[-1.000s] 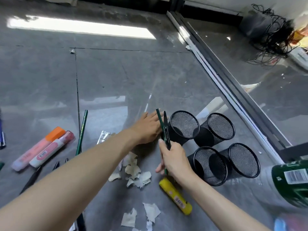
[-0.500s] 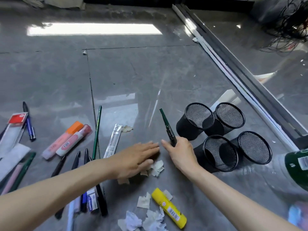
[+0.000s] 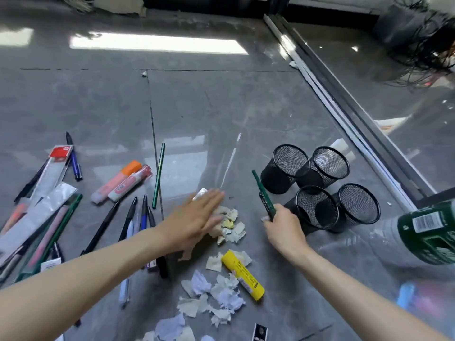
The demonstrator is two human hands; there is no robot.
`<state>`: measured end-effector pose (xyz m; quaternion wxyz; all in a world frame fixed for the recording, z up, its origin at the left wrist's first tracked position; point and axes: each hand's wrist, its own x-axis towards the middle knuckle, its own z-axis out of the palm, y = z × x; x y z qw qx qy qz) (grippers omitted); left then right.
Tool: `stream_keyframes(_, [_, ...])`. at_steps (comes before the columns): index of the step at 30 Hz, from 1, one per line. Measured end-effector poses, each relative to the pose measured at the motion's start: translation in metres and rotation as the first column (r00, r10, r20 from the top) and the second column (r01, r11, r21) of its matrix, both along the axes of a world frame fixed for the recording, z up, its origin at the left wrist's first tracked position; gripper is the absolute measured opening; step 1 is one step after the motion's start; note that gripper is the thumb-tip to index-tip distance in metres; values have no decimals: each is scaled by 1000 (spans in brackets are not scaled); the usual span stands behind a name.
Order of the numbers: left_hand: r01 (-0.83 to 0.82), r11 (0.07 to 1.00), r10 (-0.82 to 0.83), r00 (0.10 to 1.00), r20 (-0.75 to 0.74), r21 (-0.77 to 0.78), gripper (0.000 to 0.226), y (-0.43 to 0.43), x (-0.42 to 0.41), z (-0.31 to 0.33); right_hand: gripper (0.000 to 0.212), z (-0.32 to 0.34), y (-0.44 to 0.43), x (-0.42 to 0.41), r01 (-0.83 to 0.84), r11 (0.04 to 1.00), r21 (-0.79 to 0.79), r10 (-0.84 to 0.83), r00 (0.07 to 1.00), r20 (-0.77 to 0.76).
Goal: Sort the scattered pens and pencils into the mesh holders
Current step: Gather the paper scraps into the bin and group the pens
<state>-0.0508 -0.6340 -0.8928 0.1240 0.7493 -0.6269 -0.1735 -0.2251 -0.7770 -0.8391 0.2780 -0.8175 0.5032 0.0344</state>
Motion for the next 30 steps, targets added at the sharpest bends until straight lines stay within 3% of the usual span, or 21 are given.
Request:
stream_keyframes(3, [-87, 996, 86, 996, 30, 26, 60, 6, 9, 5, 36, -5, 1, -7, -22, 998, 67, 27, 997, -75])
stream_keyframes(6, [52, 996, -61, 991, 123, 72, 60, 26, 0, 4, 69, -12, 5, -11, -84, 991, 104, 99, 984, -149])
stream_keyframes(8, [147, 985, -155, 984, 88, 93, 61, 39, -12, 2, 75, -16, 12, -13, -127, 989, 74, 138, 978, -160])
stream_keyframes(12, [248, 967, -240, 963, -119, 57, 64, 52, -29, 7, 79, -22, 42, -19, -209, 975, 80, 220, 962, -162])
stream_keyframes(15, [45, 999, -46, 985, -166, -11, 68, 57, -31, 11, 82, -24, 65, -29, -234, 961, 149, 253, 959, -128])
stream_keyframes(19, [-198, 975, 207, 974, -91, 105, 68, 58, -24, 8, 76, -14, 74, -36, -335, 927, 171, 342, 940, -9])
stream_keyframes(23, [-400, 916, 401, 916, -16, 15, 60, 58, -24, 5, 58, -7, 69, -35, -263, 955, 137, 250, 963, 103])
stream_keyframes(26, [-329, 944, 326, 935, -138, 3, 58, 66, -46, 1, 13, -4, 66, -30, -162, 980, 116, 147, 981, 130])
stream_keyframes(30, [-161, 985, 172, 899, -403, 61, 58, 77, -87, 0, 49, -4, 73, -31, -314, 925, 213, 294, 948, 123])
